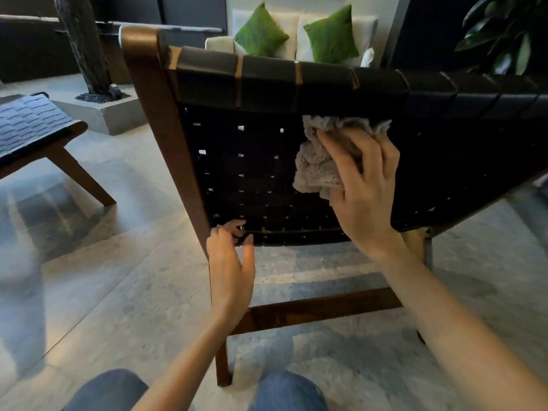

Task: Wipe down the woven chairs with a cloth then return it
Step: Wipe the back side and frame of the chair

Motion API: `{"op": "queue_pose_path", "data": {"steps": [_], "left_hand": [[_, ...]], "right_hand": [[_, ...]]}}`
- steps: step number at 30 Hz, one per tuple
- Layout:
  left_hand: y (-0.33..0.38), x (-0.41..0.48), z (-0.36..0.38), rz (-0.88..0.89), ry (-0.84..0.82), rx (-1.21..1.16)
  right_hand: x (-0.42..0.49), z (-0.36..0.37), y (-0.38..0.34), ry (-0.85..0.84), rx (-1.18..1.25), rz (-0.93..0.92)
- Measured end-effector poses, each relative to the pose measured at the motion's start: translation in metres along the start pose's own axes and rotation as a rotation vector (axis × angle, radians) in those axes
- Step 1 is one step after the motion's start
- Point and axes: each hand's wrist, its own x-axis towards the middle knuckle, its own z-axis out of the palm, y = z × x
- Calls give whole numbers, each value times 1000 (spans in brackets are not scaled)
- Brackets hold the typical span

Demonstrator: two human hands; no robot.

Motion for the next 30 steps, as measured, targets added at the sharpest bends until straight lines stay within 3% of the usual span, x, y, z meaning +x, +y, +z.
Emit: {"op": "queue_pose_path", "data": {"steps": [5,10,13,17,23,27,30], "left_hand": [[-10,18,23,-12,-528,356],[-30,32,39,-52,-795,594],[-36,36,44,-33,-834,693],[-42,39,50,3,-861,843],[-40,37,59,38,-794,958],[-40,35,59,5,-841,977],[-37,37,58,-39,-902,970]], "right_hand": [[5,21,-2,41,8,64],[-10,40,0,9,12,41],[-40,53,7,-101,24,-21],[-111,71,12,-379,0,-85],[-173,80,-2,-667,88,18],[-167,79,-6,-741,166,77],[-150,58,0,-683,193,52]]}}
